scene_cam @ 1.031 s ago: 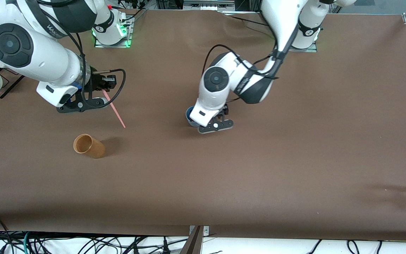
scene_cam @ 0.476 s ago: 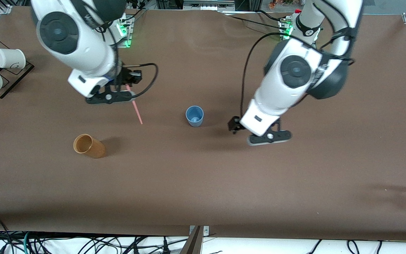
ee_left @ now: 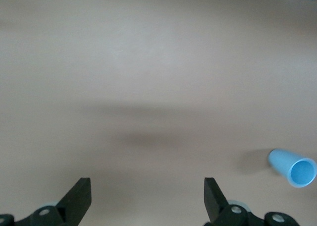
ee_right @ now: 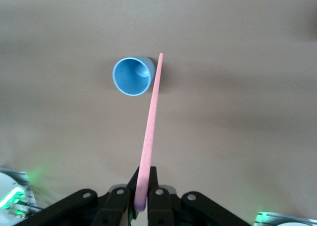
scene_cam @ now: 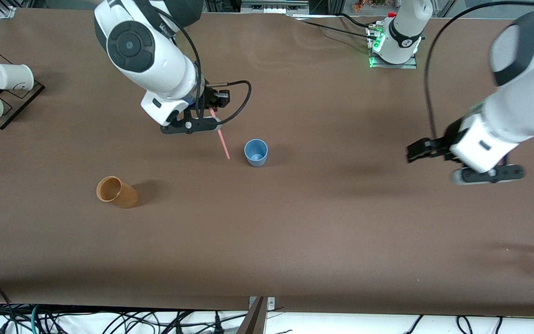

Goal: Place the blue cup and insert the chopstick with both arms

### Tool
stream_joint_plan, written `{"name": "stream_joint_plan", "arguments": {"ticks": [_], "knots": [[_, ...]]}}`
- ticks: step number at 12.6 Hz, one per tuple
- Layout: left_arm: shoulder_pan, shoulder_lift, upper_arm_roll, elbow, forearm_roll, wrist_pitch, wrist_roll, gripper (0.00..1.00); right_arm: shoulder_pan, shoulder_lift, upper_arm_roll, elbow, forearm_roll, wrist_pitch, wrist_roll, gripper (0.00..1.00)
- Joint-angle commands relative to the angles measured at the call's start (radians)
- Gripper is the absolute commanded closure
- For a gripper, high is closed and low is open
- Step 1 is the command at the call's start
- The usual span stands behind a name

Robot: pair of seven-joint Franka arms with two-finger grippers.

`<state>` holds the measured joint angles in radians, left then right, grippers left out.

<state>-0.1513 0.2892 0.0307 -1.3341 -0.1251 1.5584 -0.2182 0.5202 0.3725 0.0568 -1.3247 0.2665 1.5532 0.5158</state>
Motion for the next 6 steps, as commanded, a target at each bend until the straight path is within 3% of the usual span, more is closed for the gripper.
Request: {"name": "stream_joint_plan", "arguments": {"ticks": [1, 6], "knots": [[0.073, -0.065, -0.009, -0.062, -0.013, -0.038, 0.094, 0.00, 0.026, 0.074, -0.002, 0.085, 0.042, -0.008, 0.023, 1.00], [0.127, -0.160, 0.032, -0.128, 0.021, -0.096, 0.146, 0.00, 0.101, 0.135, -0.002, 0.085, 0.042, 0.031, 0.023, 1.00]]}}
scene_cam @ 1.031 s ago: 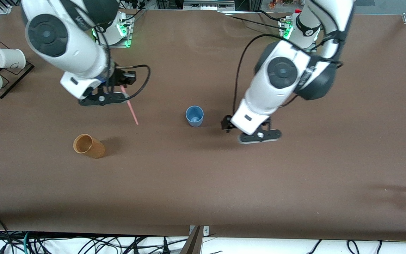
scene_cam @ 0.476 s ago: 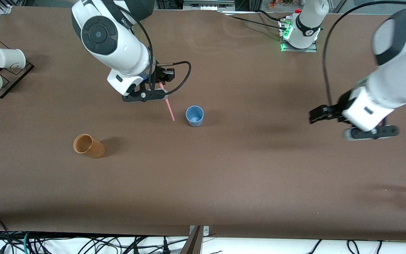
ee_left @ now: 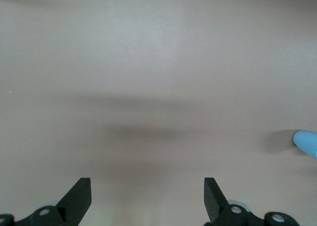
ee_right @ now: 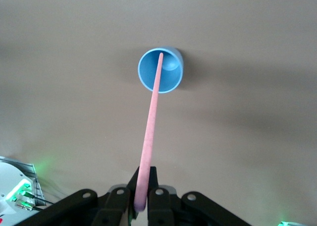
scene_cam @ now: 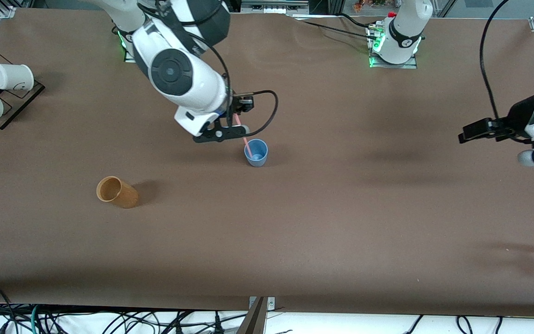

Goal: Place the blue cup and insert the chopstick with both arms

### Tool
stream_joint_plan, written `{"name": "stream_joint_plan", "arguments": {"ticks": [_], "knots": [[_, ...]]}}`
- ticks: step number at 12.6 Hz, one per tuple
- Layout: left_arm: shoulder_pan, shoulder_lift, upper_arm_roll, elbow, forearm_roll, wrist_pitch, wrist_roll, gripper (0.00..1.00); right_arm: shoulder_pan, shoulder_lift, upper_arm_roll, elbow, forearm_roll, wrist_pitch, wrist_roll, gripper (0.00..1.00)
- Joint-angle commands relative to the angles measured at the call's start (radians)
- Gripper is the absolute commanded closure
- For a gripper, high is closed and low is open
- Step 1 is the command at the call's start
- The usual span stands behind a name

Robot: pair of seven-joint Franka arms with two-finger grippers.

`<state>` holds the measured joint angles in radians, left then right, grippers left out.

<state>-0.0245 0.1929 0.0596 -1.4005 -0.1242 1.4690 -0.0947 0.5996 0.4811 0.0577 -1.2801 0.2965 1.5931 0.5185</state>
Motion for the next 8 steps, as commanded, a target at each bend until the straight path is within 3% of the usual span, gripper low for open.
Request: {"name": "stream_joint_plan", "arguments": {"ticks": [1, 5, 8], "knots": [[0.000, -0.081, 0.005, -0.081, 0.020, -0.031, 0.026, 0.00, 0.023, 0.033, -0.003, 0.041, 0.012, -0.012, 0.017, 1.00], [-0.012, -0.087, -0.001, -0.083, 0.119, -0.044, 0.177, 0.00, 0.022, 0.040, -0.004, 0.038, 0.015, -0.024, 0.008, 1.00], [-0.018, -0.089, -0.001, -0.084, 0.124, -0.042, 0.200, 0.00, 0.022, 0.047, -0.003, 0.032, 0.013, -0.027, 0.002, 1.00]]}}
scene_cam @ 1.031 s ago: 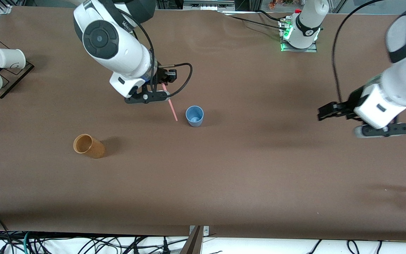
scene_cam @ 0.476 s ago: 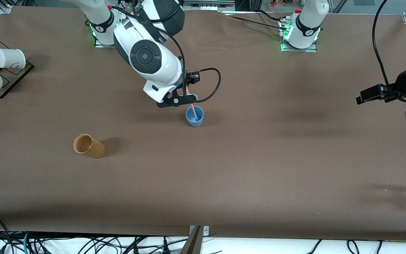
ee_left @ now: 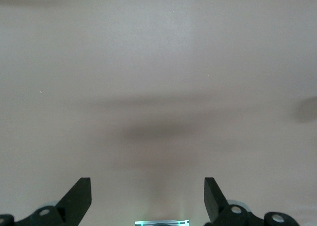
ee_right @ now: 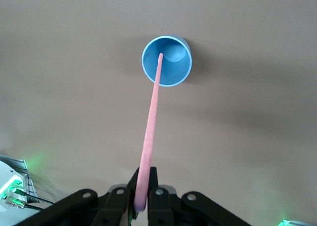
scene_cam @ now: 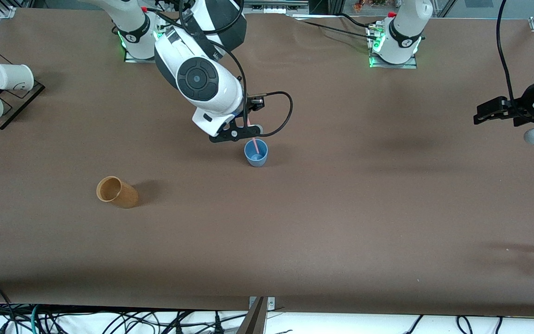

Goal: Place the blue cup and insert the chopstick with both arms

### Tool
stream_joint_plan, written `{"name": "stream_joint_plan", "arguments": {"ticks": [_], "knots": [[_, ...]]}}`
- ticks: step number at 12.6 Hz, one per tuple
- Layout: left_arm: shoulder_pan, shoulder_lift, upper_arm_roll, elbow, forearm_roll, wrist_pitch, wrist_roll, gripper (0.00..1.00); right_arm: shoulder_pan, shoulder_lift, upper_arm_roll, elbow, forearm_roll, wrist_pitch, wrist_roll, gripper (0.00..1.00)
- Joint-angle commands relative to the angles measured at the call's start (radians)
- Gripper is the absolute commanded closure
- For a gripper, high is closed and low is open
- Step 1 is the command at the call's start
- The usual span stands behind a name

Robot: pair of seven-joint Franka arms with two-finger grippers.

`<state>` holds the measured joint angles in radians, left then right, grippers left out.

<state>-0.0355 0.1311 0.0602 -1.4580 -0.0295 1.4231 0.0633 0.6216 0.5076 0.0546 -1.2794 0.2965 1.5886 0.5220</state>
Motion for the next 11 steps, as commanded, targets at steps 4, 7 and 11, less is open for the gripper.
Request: {"name": "stream_joint_plan", "arguments": {"ticks": [4, 7, 11], "knots": [[-0.014, -0.024, -0.003, -0.039, 0.026, 0.007, 0.055, 0.00, 0.001, 0.034, 0.001, 0.031, 0.021, -0.039, -0.003, 1.00], [-0.006, -0.004, -0.002, -0.030, 0.019, 0.002, 0.050, 0.00, 0.001, 0.042, 0.004, 0.031, 0.021, -0.047, -0.003, 1.00], [-0.014, 0.002, -0.003, -0.025, 0.016, 0.002, 0.050, 0.00, 0.003, 0.046, 0.005, 0.032, 0.021, -0.038, -0.002, 0.00]]}}
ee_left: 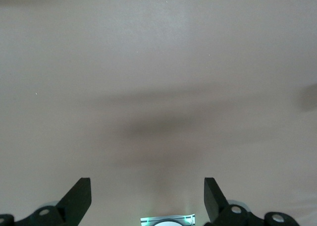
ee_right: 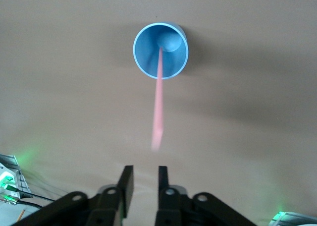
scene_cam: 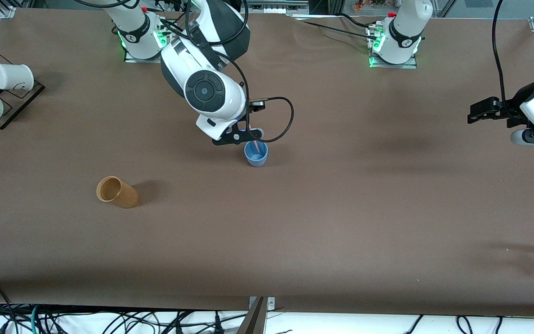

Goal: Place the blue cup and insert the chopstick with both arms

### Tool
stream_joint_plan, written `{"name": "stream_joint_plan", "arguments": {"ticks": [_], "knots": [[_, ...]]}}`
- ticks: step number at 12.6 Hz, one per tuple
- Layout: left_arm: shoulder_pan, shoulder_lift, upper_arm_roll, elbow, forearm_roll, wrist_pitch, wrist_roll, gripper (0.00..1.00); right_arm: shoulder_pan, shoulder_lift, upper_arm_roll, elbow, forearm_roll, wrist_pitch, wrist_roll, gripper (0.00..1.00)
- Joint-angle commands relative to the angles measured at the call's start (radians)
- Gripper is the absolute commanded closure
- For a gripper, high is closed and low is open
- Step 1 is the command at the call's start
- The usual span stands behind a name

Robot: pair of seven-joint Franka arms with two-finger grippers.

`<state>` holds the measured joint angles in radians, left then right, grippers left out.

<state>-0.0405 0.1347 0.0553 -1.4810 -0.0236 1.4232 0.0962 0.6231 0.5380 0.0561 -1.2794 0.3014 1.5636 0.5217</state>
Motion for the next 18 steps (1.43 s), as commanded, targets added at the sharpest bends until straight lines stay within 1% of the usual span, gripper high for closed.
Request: {"name": "stream_joint_plan", "arguments": {"ticks": [1, 7, 10, 12, 13, 15, 18], "knots": [[-0.010, -0.001, 0.001, -0.002, 0.010, 0.002, 0.017, 0.00, 0.001, 0.014, 0.004, 0.032, 0.016, -0.013, -0.002, 0.00], [-0.007, 0.000, 0.001, -0.001, 0.011, 0.002, 0.019, 0.00, -0.011, 0.002, -0.001, 0.038, 0.015, -0.023, -0.002, 0.00], [-0.002, -0.001, 0.001, 0.001, 0.011, 0.002, 0.022, 0.00, -0.023, -0.019, -0.015, 0.040, 0.007, -0.023, 0.004, 0.00], [-0.001, 0.000, 0.001, 0.001, 0.011, 0.002, 0.022, 0.00, -0.046, -0.061, -0.031, 0.040, 0.001, -0.023, 0.004, 0.00], [-0.004, 0.000, 0.003, 0.002, 0.011, 0.002, 0.022, 0.00, -0.049, -0.084, -0.057, 0.034, -0.008, -0.025, 0.000, 0.00], [-0.009, 0.000, 0.001, 0.002, 0.011, 0.002, 0.017, 0.00, -0.049, -0.118, -0.138, 0.028, -0.012, -0.080, -0.073, 0.00], [-0.010, 0.000, 0.001, 0.004, 0.011, 0.002, 0.013, 0.00, -0.049, -0.163, -0.318, -0.006, -0.012, -0.135, -0.279, 0.00]]}}
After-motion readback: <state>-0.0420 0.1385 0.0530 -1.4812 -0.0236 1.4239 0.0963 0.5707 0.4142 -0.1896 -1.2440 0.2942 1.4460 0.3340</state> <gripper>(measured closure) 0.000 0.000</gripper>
